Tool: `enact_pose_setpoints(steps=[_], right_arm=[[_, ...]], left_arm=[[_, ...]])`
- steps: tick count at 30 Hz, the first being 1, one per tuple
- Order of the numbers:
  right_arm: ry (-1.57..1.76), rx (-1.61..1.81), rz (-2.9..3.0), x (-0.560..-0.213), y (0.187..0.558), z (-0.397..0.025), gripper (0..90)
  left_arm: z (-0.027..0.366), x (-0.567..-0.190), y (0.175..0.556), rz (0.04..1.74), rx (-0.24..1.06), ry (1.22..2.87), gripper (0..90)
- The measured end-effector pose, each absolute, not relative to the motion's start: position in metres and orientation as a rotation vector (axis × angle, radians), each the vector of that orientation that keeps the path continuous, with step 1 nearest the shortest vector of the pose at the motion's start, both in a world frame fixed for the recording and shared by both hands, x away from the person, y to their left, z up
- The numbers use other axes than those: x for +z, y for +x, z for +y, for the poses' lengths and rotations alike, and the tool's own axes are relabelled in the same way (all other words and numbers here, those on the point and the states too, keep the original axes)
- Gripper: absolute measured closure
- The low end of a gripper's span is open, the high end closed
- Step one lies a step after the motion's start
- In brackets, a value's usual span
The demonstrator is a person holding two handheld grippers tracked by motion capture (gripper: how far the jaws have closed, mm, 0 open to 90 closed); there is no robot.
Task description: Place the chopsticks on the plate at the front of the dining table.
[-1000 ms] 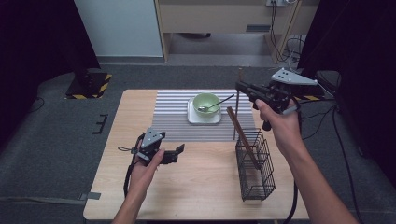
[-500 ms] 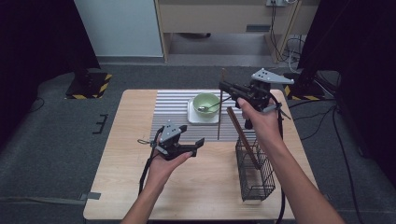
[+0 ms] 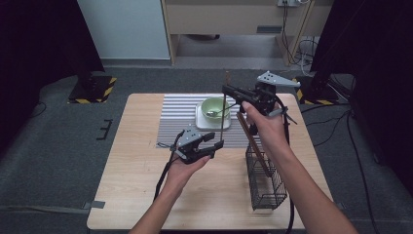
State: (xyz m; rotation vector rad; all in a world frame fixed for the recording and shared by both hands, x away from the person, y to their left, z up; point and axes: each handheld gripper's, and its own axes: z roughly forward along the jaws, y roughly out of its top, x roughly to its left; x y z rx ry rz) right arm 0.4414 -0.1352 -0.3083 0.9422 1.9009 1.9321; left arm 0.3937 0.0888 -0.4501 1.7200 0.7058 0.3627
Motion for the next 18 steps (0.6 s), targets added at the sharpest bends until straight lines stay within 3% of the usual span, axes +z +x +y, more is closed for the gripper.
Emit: enact_pose_setpoints(steps=[18], right_arm=[[0.918,1.937,1.911,-0.3026,0.4349,-0.1362,83.7]], left_arm=[[0.0802,-0.4542,0.3913,0.704,0.321,1.76,69.3]])
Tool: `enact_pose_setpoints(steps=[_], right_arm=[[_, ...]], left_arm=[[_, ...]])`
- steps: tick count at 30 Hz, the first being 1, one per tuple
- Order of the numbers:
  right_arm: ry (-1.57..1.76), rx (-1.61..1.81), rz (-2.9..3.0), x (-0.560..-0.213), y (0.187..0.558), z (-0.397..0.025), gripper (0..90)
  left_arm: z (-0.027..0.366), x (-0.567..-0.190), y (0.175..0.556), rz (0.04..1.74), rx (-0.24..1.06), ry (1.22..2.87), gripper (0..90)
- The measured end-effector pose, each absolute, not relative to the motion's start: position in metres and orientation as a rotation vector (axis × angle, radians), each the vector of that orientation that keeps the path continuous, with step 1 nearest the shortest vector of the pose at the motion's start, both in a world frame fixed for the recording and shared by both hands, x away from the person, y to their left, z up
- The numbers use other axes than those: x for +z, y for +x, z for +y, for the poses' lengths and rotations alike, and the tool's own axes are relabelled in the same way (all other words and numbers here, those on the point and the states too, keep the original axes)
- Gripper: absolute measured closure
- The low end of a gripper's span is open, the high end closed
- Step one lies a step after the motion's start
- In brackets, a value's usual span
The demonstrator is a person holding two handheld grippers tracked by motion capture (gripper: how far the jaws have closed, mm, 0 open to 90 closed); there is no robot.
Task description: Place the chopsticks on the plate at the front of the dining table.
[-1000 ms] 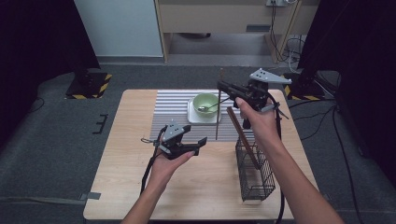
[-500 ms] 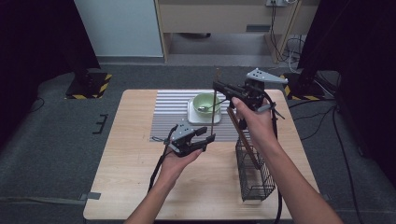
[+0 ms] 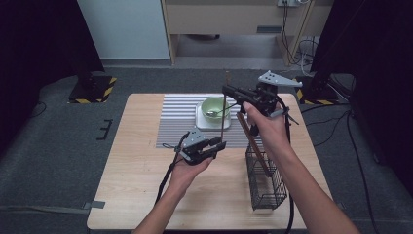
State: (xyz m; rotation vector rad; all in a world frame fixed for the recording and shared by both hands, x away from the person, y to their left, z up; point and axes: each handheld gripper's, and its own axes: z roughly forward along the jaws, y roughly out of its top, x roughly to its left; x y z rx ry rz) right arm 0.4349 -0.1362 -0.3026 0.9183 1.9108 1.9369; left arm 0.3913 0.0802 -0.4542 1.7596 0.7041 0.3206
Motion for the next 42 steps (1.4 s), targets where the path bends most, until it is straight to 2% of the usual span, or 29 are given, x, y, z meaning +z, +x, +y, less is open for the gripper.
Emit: enact_pose_setpoints(steps=[18,24,27,28,29,30,42], right_arm=[[0.908,1.927,1.923,-0.302,0.434,-0.134,83.7],[0.91,1.921,1.929,-0.305,0.432,-0.134,83.3],[0.9,1.903,1.936,-0.305,0.431,-0.134,77.9],[0.898,1.883,1.936,-0.305,0.429,-0.134,71.9],[0.898,1.883,1.936,-0.305,0.429,-0.134,71.9],[0.904,1.875,1.934,-0.306,0.428,-0.134,66.0],[0.929,1.685,1.948,-0.324,0.419,-0.163,45.8]], left_arm=[[0.083,-0.457,0.388,0.723,0.271,1.749,84.9],[0.083,-0.458,0.386,0.73,0.275,1.761,86.1],[0.084,-0.46,0.386,0.742,0.273,1.747,86.3],[0.086,-0.46,0.386,0.756,0.269,1.732,86.4],[0.086,-0.46,0.386,0.756,0.269,1.732,86.3],[0.088,-0.461,0.386,0.776,0.276,1.718,86.4],[0.112,-0.456,0.388,0.846,0.34,1.688,86.3]])
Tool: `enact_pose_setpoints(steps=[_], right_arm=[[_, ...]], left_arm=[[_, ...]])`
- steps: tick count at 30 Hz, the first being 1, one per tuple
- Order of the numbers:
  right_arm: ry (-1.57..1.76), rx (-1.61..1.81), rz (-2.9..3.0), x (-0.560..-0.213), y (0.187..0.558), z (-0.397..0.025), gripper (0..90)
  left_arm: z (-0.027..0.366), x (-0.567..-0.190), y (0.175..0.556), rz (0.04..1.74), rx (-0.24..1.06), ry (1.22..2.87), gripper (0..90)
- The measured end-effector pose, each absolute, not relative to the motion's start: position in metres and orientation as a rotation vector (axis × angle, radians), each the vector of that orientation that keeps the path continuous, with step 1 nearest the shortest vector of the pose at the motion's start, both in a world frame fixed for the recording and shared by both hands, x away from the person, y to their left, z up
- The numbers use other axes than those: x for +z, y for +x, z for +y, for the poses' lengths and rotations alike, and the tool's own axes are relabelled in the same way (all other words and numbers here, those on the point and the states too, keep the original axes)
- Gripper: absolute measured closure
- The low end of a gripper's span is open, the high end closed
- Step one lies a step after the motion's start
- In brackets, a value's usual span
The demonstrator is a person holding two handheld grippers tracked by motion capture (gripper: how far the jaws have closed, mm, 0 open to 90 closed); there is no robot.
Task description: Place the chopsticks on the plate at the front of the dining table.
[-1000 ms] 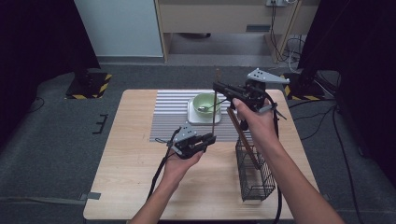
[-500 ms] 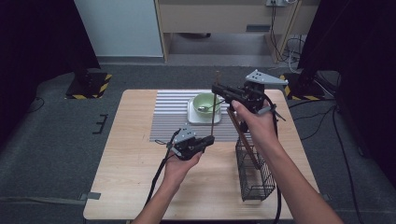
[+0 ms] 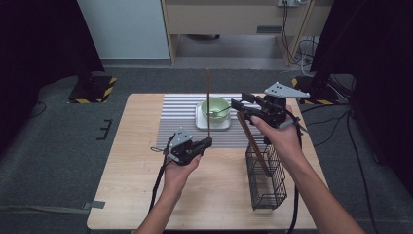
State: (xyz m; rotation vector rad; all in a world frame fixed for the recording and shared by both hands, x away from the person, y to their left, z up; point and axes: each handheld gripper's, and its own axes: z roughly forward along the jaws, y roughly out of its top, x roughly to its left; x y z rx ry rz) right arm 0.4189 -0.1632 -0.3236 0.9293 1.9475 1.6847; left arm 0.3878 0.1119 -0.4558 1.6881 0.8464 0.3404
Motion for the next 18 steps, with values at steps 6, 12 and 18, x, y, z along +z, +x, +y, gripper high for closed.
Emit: enact_pose_setpoints(steps=[6,12,18], right_arm=[[0.986,1.633,1.923,-0.337,0.419,-0.187,38.9],[1.065,1.598,1.867,-0.35,0.423,-0.22,33.0],[1.107,1.481,1.819,-0.373,0.423,-0.253,27.3]], left_arm=[[0.121,-0.45,0.391,0.881,0.376,1.687,86.4],[0.124,-0.443,0.399,0.907,0.388,1.66,86.3],[0.128,-0.441,0.403,0.933,0.425,1.653,86.4]])
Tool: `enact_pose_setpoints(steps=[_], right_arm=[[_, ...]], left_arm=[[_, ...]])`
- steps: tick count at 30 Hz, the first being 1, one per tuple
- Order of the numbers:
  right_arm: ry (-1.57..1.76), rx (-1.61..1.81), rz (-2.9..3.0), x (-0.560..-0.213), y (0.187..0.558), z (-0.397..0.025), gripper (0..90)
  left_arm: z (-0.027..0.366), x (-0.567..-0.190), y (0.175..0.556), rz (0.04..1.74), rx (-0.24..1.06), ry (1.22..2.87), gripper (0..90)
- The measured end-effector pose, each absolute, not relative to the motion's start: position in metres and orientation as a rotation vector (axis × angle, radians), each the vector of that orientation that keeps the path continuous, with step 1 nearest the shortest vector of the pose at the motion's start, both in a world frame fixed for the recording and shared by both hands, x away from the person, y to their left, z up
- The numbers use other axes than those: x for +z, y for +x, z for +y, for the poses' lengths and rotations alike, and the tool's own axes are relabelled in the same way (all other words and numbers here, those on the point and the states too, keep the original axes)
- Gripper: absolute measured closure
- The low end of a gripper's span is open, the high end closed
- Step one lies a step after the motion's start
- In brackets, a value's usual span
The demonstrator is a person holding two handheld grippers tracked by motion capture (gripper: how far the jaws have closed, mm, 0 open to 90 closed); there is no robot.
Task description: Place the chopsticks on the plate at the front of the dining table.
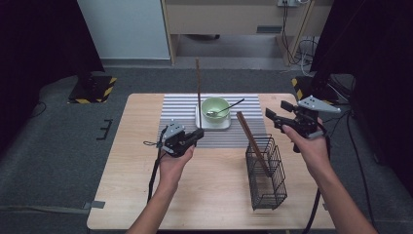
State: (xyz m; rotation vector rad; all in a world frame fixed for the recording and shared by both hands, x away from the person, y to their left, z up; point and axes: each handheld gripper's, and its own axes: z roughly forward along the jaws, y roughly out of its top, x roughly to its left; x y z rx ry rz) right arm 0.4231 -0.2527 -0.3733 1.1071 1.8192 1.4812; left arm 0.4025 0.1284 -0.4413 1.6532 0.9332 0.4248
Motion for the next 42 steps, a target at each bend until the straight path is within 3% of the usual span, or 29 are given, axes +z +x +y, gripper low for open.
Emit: enact_pose_setpoints(steps=[13,27,42], right_arm=[[1.298,1.347,1.753,-0.443,0.425,-0.306,19.0],[1.486,1.124,1.821,-0.529,0.421,-0.32,14.1],[1.557,0.989,1.889,-0.56,0.425,-0.309,10.8]], left_arm=[[0.131,-0.445,0.405,0.983,0.473,1.661,86.4],[0.122,-0.434,0.412,0.997,0.5,1.659,86.4],[0.114,-0.44,0.43,1.051,0.512,1.668,86.3]])
